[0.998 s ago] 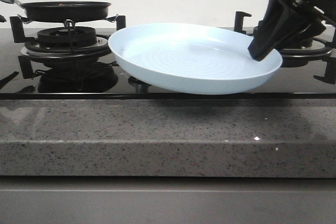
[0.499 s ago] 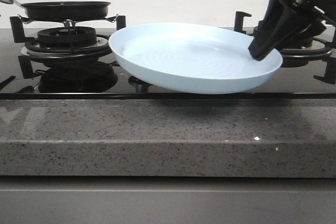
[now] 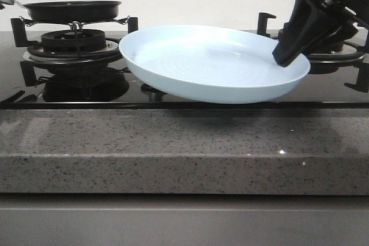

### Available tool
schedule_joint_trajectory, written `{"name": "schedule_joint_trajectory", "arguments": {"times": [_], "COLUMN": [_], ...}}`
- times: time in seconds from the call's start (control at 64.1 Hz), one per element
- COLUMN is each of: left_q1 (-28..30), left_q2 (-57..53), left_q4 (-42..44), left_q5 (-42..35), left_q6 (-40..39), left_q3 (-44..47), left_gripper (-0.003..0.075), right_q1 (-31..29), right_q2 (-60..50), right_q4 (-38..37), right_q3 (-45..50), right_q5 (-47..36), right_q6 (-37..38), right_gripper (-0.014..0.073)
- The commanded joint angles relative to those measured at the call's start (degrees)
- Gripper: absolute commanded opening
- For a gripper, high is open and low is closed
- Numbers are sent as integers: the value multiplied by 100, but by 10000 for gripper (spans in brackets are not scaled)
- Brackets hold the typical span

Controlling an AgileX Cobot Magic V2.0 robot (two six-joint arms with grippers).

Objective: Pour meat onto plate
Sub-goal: 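Lift the pan with the left gripper and move it over the plate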

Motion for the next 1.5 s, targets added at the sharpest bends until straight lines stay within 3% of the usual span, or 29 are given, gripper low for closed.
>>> {"name": "schedule_joint_trajectory", "arguments": {"times": [0.0,0.156,0.234,0.359,0.78,1.482], "left_q1": [19,19,19,19,38,-18], "left_q2": [-321,-321,-321,-321,-321,-440], "left_q4": [-417,-430,-430,-430,-914,-1446], "left_q5": [132,160,172,250,649,1436], "left_q6": [30,44,44,44,187,293], "left_q3": [-178,-178,-178,-178,-200,-989], "left_gripper": [189,180,131,-22,-20,-20], "right_q1": [21,21,21,21,21,21], "right_q2": [-177,-177,-177,-177,-177,-177], "right_q4": [223,223,223,223,223,223], "right_q3": [-164,-164,-164,-164,-164,-164], "right_q5": [-97,-97,-97,-97,-97,-97], "right_q6": [-55,-55,-55,-55,-55,-55], "right_gripper": [-18,-18,-18,-18,-18,-18]}}
